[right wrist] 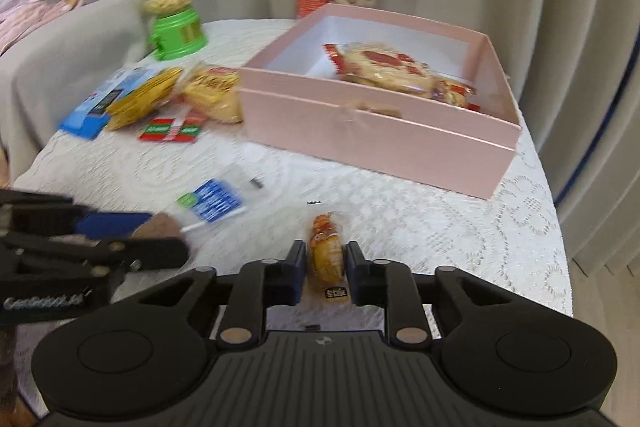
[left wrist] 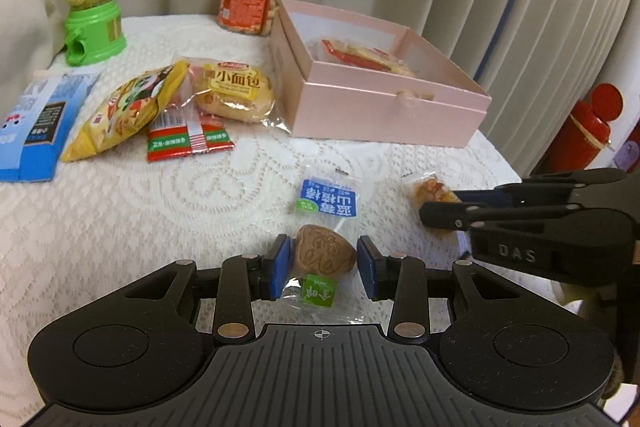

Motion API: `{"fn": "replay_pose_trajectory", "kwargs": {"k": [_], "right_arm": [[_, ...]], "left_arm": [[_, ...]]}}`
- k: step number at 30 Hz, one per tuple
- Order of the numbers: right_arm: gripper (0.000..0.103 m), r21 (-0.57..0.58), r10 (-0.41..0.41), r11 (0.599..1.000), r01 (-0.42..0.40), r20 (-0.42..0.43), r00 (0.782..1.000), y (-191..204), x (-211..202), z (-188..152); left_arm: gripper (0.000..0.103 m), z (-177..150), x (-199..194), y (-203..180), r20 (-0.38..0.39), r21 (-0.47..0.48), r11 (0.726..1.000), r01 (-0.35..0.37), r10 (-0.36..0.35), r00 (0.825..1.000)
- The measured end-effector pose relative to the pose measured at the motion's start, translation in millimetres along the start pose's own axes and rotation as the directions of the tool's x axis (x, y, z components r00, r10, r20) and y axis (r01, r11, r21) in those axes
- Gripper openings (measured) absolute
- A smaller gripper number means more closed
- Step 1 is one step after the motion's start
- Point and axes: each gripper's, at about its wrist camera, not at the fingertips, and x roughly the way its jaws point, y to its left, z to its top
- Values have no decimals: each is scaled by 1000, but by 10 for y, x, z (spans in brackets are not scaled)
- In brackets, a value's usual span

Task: Organize snacks
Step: 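Drop the cookie packet into the pink box with the left tool while the right tool drops the orange cake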

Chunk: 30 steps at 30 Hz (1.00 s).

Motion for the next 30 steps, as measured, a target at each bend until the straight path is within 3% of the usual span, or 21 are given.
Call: {"fn": "replay_pose_trajectory", "kwargs": {"k": [6,10,15,18,21,24,26,27,28,30], "right_arm": [[20,22,22,999,-23,53,998,-74,-243,-8],[20,59,18,998,-25,115,993,-210,-477,86],[20,76,-13,997,-6,248,969,-406,-831,471],[20,61,-61,997,44,320,945,-507,-923,830],[20,56,-80,996,65,327,942,-638,-775,1186],[39,143,-114,986,83,225,968,-833,-446,1380],[44,191,-112,979,76,189,976,-898,-348,1287],[53,193,-98,979,62,182,978,-908,-316,1194],[59,193,-98,979,65,171,980,-906,-283,1111],[59,200,-115,976,86,139,984,-888,-206,981]], "left_arm": [[41,-17,-30,48,20,-31,999,21,-20,1000],[41,88,-229,17,124,-25,997,71,-68,990],[41,795,-526,-107,309,42,992,119,-126,943],[42,1380,-377,-166,348,48,987,157,-163,923],[42,1904,275,-64,249,-34,964,265,-248,936],[41,1967,679,107,180,-141,956,257,-230,956],[41,1866,614,221,198,-137,947,290,-260,945],[41,1798,531,284,210,-129,947,293,-263,942],[41,1720,433,338,221,-124,954,272,-241,945],[41,1542,207,482,239,-120,978,173,-140,961]]}}
